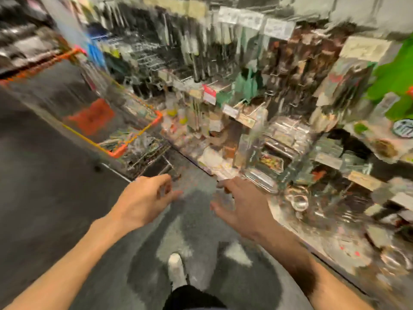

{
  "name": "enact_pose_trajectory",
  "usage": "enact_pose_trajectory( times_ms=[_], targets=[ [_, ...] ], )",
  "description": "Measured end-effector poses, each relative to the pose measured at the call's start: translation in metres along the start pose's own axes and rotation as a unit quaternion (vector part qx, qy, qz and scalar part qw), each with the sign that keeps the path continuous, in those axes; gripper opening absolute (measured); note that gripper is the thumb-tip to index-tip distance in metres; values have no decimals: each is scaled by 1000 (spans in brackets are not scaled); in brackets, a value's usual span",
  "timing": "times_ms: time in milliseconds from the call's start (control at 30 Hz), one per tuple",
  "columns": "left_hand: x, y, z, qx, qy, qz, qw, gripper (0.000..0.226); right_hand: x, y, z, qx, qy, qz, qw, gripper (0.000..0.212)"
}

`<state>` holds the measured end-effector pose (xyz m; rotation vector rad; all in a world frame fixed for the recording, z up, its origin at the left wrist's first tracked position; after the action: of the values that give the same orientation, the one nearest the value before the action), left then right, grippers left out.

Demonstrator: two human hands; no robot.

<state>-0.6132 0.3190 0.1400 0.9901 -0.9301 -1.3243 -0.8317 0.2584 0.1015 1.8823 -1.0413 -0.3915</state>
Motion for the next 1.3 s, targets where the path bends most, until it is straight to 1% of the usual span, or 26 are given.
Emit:
enact_pose_trajectory(
  times_ms=[67,167,233,267,367,467,567,700,800,867,933,967,1033,1133,1200,1267,1300],
  targets=[
    [-7,5,-62,14,53,25,998,31,44,-41,-26,-8,33,-38,999,43],
    [-5,11,-156,28,131,18,991,24,112,-101,-67,-6,59,-104,993,49],
    [-1,14,-216,29,162,27,986,28,155,-142,-96,-8,72,-143,987,54],
    [3,16,-243,28,177,27,983,30,176,-161,-110,-14,82,-157,984,52],
    [21,23,-313,34,223,-16,974,34,235,-211,-142,-23,105,-162,981,45],
    [47,31,-372,29,249,-50,967,34,283,-243,-165,-23,70,-190,979,47],
    [81,30,-422,10,259,-61,964,29,330,-271,-174,-35,45,-221,974,44],
    [125,18,-469,-36,261,-62,963,28,393,-299,-167,-38,0,-263,964,36],
    [166,7,-496,-75,248,-60,964,24,442,-320,-156,-15,-37,-278,960,27],
    [198,-1,-513,-98,244,-63,963,22,478,-337,-148,-18,-53,-302,952,31],
    [234,-14,-532,-119,246,-79,959,28,522,-357,-136,-30,-66,-326,943,37],
    [251,-23,-542,-128,254,-93,954,33,545,-368,-130,-33,-77,-333,939,37],
    [286,-42,-568,-151,277,-118,941,41,592,-396,-114,-23,-93,-347,933,35],
    [333,-74,-609,-205,318,-143,915,37,657,-445,-86,3,-141,-389,910,32],
    [357,-95,-636,-239,365,-169,884,36,691,-477,-66,42,-201,-411,888,37],
    [379,-116,-664,-263,406,-188,854,36,719,-512,-43,70,-258,-420,867,47],
    [390,-126,-678,-273,426,-188,842,37,731,-528,-31,78,-285,-422,857,50]
  ],
)
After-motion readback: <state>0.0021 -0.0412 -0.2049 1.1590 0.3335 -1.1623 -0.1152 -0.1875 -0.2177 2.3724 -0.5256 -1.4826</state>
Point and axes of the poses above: each hand's wrist, its own x-axis towards the middle knuckle, its own y-axis out of the back of the hand, z = x × y, the point moved 3 cm from there along x, towards the middle knuckle, and after that the axes turned 5 degrees about -z, right-handed, at the moved point
